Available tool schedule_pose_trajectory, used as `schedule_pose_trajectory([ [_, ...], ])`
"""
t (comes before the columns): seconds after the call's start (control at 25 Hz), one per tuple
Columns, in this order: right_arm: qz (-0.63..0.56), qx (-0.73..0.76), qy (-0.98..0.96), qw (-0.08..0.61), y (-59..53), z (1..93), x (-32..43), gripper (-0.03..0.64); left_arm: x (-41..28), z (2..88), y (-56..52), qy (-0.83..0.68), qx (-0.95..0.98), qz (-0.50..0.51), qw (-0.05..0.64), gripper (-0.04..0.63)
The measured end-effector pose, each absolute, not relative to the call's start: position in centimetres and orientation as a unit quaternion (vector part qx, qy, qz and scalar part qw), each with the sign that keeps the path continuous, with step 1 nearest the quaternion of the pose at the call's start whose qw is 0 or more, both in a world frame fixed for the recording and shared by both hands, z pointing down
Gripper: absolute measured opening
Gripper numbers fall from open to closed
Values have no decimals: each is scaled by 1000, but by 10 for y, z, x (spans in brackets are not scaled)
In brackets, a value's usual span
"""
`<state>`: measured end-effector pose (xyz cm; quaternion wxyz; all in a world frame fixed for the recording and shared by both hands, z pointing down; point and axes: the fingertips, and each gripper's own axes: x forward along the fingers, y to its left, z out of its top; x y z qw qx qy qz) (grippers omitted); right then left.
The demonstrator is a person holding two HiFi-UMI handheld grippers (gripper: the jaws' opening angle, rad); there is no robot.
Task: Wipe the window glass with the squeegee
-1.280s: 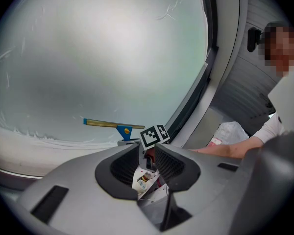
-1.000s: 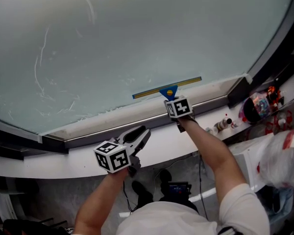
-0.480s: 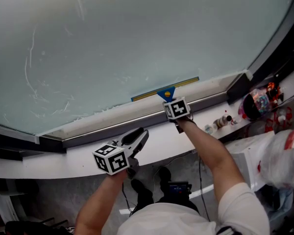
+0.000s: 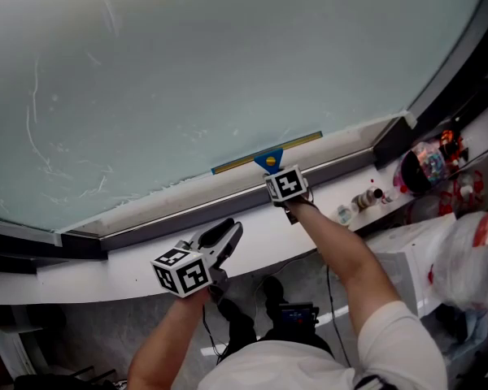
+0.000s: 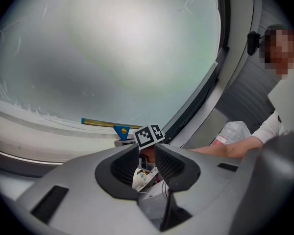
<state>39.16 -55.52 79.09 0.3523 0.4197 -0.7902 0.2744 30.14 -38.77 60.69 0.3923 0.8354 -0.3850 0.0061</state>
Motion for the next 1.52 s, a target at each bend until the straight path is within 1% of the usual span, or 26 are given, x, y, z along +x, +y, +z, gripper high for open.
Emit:
schedule_pose_trajectory([
  [0.24,281,413,-790,355,-551,810,390,140,303,617,-385,-386,831,8,400,124],
  [0.68,290,416,-784,358,-541,818,395,140,310,627,-378,-384,827,4,411,124],
  [0.84,286,415,-778,375,-529,827,404,141,314,629,-374,-384,825,0,414,124],
  [1.12,317,390,-779,375,-490,842,402,140,321,634,-365,-388,819,-10,422,124],
  [1.52,329,383,-766,398,-443,839,423,140,310,635,-340,-422,799,-33,428,124],
])
